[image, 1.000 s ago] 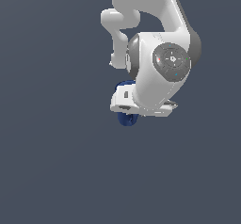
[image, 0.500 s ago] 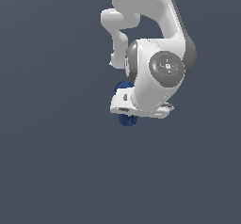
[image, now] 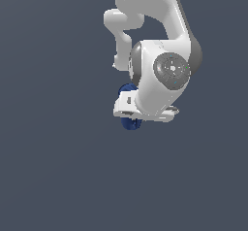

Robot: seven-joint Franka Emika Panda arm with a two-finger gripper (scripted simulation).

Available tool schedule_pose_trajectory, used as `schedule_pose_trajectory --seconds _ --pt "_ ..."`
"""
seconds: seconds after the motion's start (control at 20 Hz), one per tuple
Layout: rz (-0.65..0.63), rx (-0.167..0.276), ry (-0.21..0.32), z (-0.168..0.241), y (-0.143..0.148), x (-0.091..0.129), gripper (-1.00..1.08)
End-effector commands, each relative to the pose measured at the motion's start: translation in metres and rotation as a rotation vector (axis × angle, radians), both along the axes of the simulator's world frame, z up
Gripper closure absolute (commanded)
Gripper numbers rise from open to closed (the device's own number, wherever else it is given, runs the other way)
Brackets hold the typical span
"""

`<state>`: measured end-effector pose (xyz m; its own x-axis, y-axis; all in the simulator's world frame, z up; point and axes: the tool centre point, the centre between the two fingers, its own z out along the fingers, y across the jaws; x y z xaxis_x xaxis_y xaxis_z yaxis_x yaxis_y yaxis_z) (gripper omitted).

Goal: Pick up the object and move it to a goal position.

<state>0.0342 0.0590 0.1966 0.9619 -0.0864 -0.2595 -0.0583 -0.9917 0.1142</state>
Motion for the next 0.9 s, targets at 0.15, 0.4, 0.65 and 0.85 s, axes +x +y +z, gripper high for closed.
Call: schedule_pose_trajectory --seconds 0.15,0.4,0.65,0.85 --pt "0.008 0.005 -0.022 0.002 0.004 0.004 1.08" --pt "0.029 0.018 -0.076 0.008 0.013 0.013 1.08" --pt "0.062 0.038 -0.161 0.019 0.028 0.025 1.08" --pt "0.095 0.059 -0.250 0.031 0.043 0.037 1.08"
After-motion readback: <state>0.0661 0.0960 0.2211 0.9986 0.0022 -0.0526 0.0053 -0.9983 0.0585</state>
